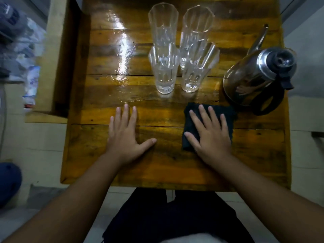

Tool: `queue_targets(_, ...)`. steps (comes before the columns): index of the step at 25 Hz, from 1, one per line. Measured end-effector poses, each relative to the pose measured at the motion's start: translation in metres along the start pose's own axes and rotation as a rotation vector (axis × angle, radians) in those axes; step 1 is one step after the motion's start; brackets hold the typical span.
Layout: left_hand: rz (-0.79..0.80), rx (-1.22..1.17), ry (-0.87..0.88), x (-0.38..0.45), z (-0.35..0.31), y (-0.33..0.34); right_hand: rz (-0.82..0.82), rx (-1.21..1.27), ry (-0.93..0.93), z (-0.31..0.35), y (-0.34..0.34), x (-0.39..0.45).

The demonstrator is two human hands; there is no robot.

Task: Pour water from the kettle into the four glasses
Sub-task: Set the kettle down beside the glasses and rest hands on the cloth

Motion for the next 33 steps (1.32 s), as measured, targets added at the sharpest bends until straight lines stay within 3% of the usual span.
queue_targets(4,0.021,0.004,-0.003,0.003,0.008,0.007,-0.06,0.014,0.144,0.048,0.008,0.018)
queue_targets(8,0.013,-0.002,0.01,0.0,0.011,0.009,-0.034,-0.016,0.019,0.09,0.017,0.015)
queue_targets(12,0.072,-0.057,0.049,0.004,0.016,0.005,-0.003,-0.011,-0.133,0.067,0.013,-0.015)
queue_targets(17,-0.03,-0.076,0.033,0.013,0.033,-0.003,-0.009,-0.017,0.128,0.07,0.01,-0.001)
queue_targets(20,0.017,-0.034,0.025,0.017,0.034,0.003,-0.012,0.018,0.264,0.106,0.015,0.031)
queue_targets(23,0.066,-0.027,0.014,0.021,0.033,0.004,-0.017,0.008,0.173,0.121,0.017,0.039)
queue_targets(26,0.125,-0.021,0.005,0.023,0.032,0.003,0.014,-0.026,-0.072,0.097,0.015,0.011)
queue_targets(28,0.098,-0.047,-0.017,0.021,0.028,-0.001,0.018,-0.021,-0.124,0.068,0.013,-0.011)
queue_targets(33,0.078,-0.154,0.147,0.003,-0.027,0.007,0.013,0.009,0.207,0.012,0.0,-0.017)
Point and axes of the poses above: each hand's wrist, its own x-axis towards the middle knuckle, its own y-axis out of the palm, z = x × y, the point moved 2 cm from there along x, towards the middle knuckle, and after that the axes turned 5 degrees about -z, right-handed, at the moved point
